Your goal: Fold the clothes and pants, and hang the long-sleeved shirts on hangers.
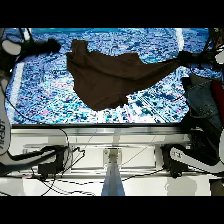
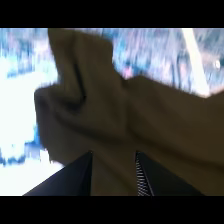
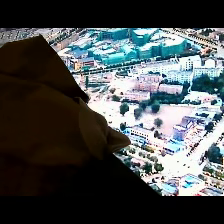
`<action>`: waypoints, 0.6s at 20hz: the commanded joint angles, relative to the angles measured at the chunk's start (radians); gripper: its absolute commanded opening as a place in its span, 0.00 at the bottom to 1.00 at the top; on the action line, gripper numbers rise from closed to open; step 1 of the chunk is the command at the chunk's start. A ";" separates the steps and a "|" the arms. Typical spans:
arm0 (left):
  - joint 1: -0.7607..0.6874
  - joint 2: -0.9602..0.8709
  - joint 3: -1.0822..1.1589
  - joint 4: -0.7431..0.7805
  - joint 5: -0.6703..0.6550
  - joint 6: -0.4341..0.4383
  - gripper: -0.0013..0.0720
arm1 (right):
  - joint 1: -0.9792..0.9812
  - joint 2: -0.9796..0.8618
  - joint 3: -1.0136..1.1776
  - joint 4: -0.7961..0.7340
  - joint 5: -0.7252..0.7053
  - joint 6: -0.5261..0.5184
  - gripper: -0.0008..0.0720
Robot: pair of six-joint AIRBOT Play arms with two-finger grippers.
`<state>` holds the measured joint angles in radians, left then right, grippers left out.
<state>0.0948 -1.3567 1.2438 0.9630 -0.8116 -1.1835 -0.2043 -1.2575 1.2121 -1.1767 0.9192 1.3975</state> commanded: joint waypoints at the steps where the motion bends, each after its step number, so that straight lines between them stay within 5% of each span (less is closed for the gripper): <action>1: 0.050 0.143 -0.269 0.001 -0.174 -0.063 0.37 | -0.001 0.000 0.000 0.000 0.012 -0.001 0.03; 3: 0.037 0.251 -0.493 -0.077 -0.173 -0.062 0.39 | -0.001 0.000 0.000 0.000 0.009 -0.001 0.03; 4: 0.029 0.285 -0.589 -0.119 -0.166 -0.062 0.55 | -0.001 -0.001 0.000 0.000 0.005 -0.001 0.03; 5: 0.016 0.302 -0.675 -0.171 -0.153 -0.062 0.82 | -0.001 -0.001 0.000 0.000 0.003 -0.001 0.03; 6: 0.002 0.302 -0.736 -0.223 -0.145 -0.053 0.88 | -0.001 -0.001 0.000 0.000 0.004 -0.001 0.03; 9: -0.087 0.271 -0.819 -0.345 -0.060 0.074 0.88 | -0.001 -0.001 0.000 0.001 0.005 -0.001 0.03; 12: -0.207 0.194 -0.817 -0.456 0.089 0.076 0.88 | -0.001 -0.001 0.000 0.003 0.008 0.000 0.03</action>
<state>-0.0231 -1.1210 0.4732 0.6395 -0.8371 -1.1454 -0.2043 -1.2575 1.2121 -1.1763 0.9245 1.3972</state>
